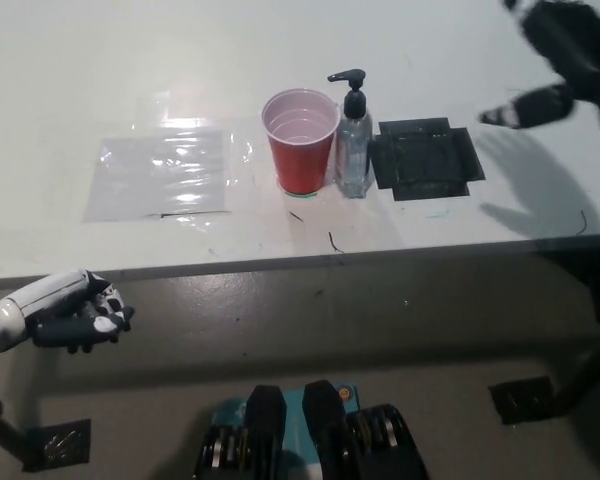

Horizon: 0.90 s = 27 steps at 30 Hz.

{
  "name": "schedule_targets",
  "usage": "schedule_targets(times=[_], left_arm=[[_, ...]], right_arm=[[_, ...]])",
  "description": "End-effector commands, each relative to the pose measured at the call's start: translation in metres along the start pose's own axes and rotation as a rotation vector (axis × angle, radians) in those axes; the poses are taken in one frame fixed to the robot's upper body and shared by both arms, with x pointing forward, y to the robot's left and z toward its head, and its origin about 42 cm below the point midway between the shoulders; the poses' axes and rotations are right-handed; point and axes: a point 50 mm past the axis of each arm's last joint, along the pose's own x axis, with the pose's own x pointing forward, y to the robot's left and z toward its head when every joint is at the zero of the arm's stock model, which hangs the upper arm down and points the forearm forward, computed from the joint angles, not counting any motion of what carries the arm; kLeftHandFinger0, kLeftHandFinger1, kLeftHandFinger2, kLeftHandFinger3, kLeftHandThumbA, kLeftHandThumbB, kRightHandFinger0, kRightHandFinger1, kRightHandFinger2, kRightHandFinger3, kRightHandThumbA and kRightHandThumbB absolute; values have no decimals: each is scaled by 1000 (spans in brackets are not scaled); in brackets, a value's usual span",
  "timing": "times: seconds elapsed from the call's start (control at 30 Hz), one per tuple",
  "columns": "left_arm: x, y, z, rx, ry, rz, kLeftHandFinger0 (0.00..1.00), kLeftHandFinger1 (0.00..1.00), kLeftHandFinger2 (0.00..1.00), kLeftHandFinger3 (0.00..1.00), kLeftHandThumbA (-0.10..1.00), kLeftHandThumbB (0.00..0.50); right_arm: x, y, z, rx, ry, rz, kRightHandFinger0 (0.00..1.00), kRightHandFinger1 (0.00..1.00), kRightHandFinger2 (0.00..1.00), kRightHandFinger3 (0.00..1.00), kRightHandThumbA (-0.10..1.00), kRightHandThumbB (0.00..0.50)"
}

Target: The robot uses its right hand to press the hand soap kept in the middle of the table to get liquid hand soap out

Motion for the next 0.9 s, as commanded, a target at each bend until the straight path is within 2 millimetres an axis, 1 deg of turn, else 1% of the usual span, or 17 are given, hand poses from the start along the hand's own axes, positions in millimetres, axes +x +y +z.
schedule_targets(times=[0.0, 0.03, 0.1, 0.2, 0.23, 0.27, 0.3, 0.4, 0.43, 0.47, 0.53, 0.6, 0.67, 0.77, 0.8, 0.83, 0.87], left_arm=[[0, 15, 10, 27, -18, 3, 295, 266, 387, 482, 603, 167], [0, 15, 10, 23, -15, 2, 315, 288, 414, 506, 617, 175], [1, 16, 11, 26, -25, -1, 319, 286, 419, 519, 641, 172], [2, 17, 12, 29, -28, 1, 327, 291, 434, 539, 690, 185], [2, 17, 12, 29, -28, 1, 327, 291, 434, 539, 693, 185], [2, 18, 12, 29, -17, -3, 330, 302, 447, 570, 769, 220], [3, 18, 13, 30, -15, -5, 336, 309, 456, 588, 796, 228], [5, 17, 15, 33, -14, -7, 336, 313, 460, 615, 807, 226], [5, 17, 16, 40, -20, -9, 331, 314, 460, 621, 831, 225], [5, 17, 16, 38, -27, -5, 326, 309, 454, 622, 832, 228], [6, 18, 16, 43, -20, -6, 315, 300, 440, 630, 879, 249], [6, 20, 19, 50, -22, -7, 314, 300, 438, 633, 886, 249], [6, 21, 20, 62, -32, -4, 331, 308, 437, 639, 930, 268], [6, 22, 21, 58, -33, 1, 323, 308, 443, 659, 946, 289], [5, 23, 21, 58, -33, 4, 322, 308, 443, 660, 947, 289], [4, 23, 21, 52, -36, 6, 326, 308, 446, 661, 947, 291], [3, 24, 21, 47, -37, 8, 335, 308, 453, 671, 940, 300]], right_arm=[[32, -32, 43, -49, -133, -20, 1000, 1000, 1000, 1000, 1000, 500], [40, -33, 54, -52, -153, -14, 1000, 1000, 1000, 1000, 1000, 500], [46, -34, 62, -66, -194, -22, 1000, 1000, 1000, 1000, 1000, 500], [64, -34, 82, -105, -238, -18, 1000, 1000, 1000, 1000, 1000, 500], [64, -34, 82, -106, -239, -18, 1000, 1000, 1000, 1000, 1000, 500], [76, -32, 95, -112, -245, -7, 1000, 1000, 1000, 1000, 1000, 500], [82, -32, 102, -116, -250, 2, 1000, 1000, 1000, 1000, 1000, 500], [88, -31, 108, -122, -257, 12, 1000, 1000, 1000, 1000, 1000, 500], [97, -28, 118, -137, -271, 18, 1000, 1000, 1000, 1000, 1000, 500], [101, -26, 122, -140, -281, 18, 1000, 1000, 1000, 1000, 1000, 500], [110, -19, 129, -134, -297, 26, 1000, 1000, 1000, 1000, 1000, 500], [111, -18, 129, -122, -300, 30, 1000, 1000, 1000, 1000, 1000, 500], [114, -9, 128, -108, -304, 34, 1000, 1000, 1000, 1000, 1000, 500], [114, 0, 123, -94, -308, 42, 1000, 1000, 1000, 1000, 1000, 500], [115, -1, 125, -96, -312, 41, 1000, 1000, 1000, 1000, 1000, 500], [116, 7, 119, -101, -303, 47, 1000, 1000, 1000, 1000, 1000, 500], [116, 10, 116, -101, -303, 49, 1000, 1000, 1000, 1000, 1000, 500]])
